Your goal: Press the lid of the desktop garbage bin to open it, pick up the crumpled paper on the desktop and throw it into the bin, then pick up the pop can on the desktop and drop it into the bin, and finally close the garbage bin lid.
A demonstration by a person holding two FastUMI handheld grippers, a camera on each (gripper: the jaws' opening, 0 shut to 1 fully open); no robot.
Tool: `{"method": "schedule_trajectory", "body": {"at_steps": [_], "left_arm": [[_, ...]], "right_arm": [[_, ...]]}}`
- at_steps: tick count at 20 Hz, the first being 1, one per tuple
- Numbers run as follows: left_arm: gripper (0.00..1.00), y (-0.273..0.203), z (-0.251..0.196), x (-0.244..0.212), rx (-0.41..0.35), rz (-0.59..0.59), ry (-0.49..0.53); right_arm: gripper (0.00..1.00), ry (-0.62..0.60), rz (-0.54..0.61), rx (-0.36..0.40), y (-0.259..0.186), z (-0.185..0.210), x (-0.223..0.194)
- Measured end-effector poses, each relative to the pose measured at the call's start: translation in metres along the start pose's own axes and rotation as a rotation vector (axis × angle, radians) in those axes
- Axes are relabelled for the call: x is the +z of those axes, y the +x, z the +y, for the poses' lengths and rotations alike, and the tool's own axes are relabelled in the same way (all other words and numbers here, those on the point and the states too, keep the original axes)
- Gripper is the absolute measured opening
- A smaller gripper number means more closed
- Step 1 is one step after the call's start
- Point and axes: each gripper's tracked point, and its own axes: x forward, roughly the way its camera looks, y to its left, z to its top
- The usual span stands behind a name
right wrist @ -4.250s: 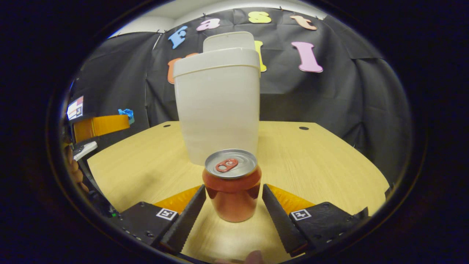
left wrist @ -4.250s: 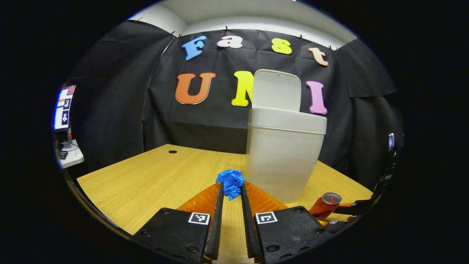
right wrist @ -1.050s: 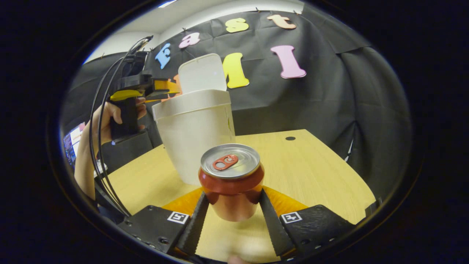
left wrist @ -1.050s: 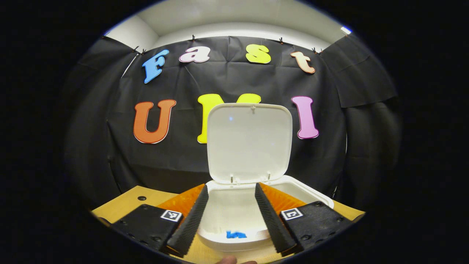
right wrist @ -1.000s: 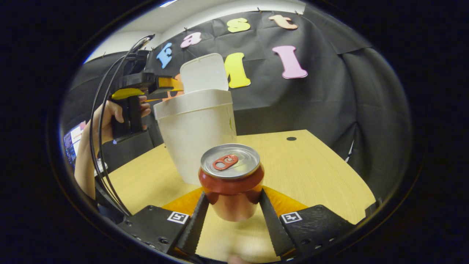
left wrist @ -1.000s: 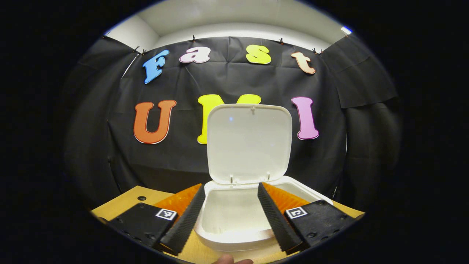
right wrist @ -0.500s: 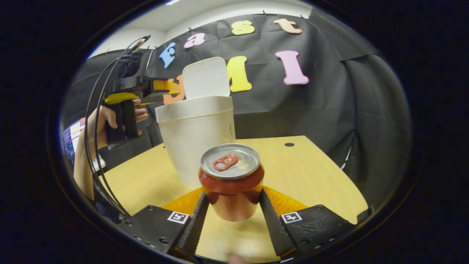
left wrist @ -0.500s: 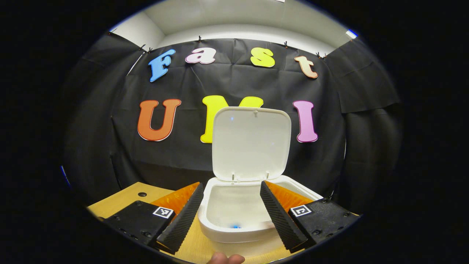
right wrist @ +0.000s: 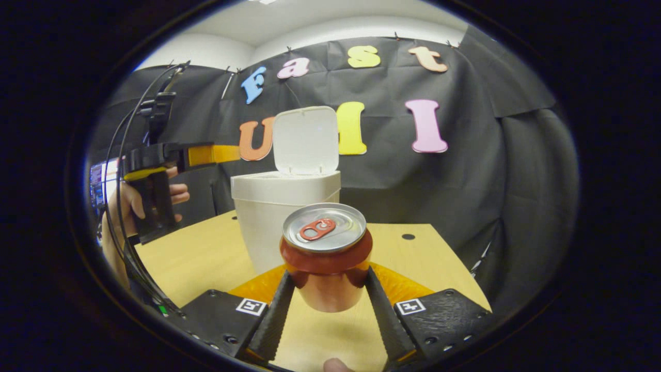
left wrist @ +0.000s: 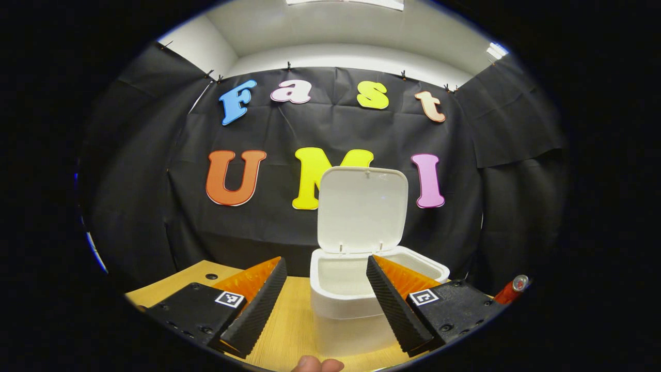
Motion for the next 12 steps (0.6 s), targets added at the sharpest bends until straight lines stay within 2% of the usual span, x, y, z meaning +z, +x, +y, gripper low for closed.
{"method": "schedule_trajectory", "body": {"at_steps": [4, 8, 12], "left_arm": [[1.00, -0.027, 0.020, -0.022, 0.031, 0.013, 0.045], [1.00, -0.049, 0.034, -0.048, 0.047, 0.040, 0.015], [1.00, -0.064, 0.049, -0.069, 0.061, 0.070, 0.031]], "right_arm": [[0.75, -0.032, -0.052, 0.011, 0.008, 0.010, 0.032], [0.76, -0.101, -0.114, -0.015, 0.017, 0.018, 0.063], [0.76, -0.168, -0.172, -0.035, 0.024, 0.031, 0.087]]}}
